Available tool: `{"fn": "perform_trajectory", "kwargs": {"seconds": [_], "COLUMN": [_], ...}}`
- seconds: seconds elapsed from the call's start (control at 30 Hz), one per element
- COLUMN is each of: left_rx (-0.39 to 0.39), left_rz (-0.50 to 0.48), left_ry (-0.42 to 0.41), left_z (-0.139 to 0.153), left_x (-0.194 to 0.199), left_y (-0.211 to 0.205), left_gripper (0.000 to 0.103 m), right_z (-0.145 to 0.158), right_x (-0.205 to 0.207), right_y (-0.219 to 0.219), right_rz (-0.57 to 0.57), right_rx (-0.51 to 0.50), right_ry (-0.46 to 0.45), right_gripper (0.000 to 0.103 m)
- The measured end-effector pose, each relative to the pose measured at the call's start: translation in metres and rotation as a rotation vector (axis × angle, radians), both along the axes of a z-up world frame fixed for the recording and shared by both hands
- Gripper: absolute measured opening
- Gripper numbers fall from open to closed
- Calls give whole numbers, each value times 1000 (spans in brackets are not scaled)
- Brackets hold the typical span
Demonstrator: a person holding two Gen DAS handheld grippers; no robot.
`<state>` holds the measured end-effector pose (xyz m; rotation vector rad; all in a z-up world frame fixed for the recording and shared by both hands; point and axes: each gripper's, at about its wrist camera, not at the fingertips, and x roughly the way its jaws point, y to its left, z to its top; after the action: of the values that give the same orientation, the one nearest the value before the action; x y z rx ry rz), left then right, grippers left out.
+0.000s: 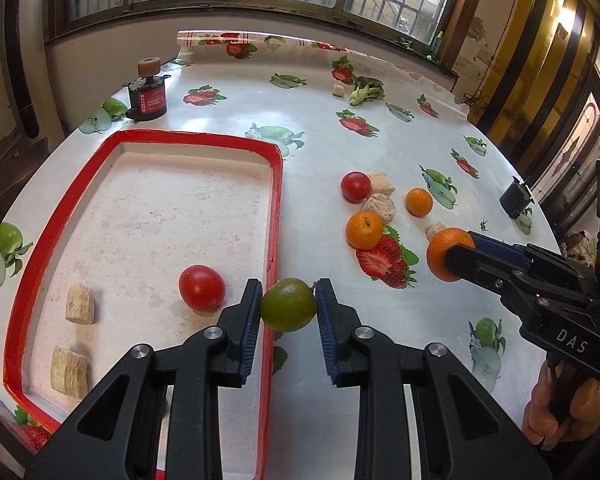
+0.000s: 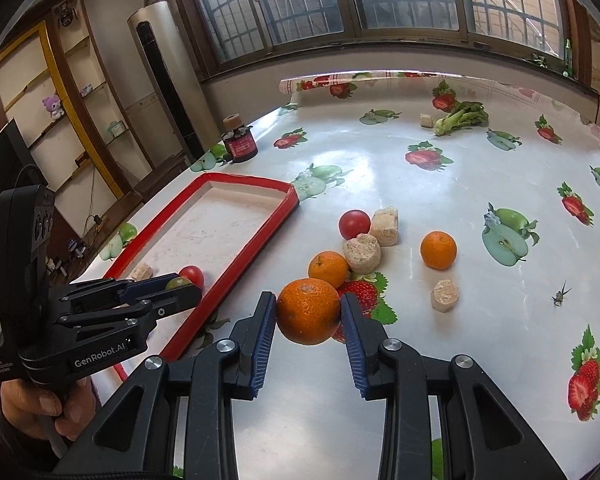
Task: Organize fruits
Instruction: 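Carry the green tomato with left tool while right tool carries the orange toward the tray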
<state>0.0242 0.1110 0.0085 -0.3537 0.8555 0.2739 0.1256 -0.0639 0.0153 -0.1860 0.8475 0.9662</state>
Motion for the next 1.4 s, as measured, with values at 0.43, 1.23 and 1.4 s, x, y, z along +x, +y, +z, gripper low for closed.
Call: {"fn": "perform_trajectory", "kwargs": {"seconds": [0.43, 1.23, 1.4], "left_rx": [-9, -24, -23], "left_rz": [51, 130, 161], "left_ry": [0, 12, 17], "left_z": [-2, -12, -12], "left_x": [-10, -23, -26], "left_y": [21, 66, 83], "left_gripper": [25, 25, 25], "right_z": [0, -6, -9], "right_x": [-11, -18, -18], "right_y": [21, 74, 93], "right_rz": [48, 127, 144], "right_rx": [0, -21, -27], "right_ry": [-1, 18, 20], "right_gripper": [34, 34, 34]}}
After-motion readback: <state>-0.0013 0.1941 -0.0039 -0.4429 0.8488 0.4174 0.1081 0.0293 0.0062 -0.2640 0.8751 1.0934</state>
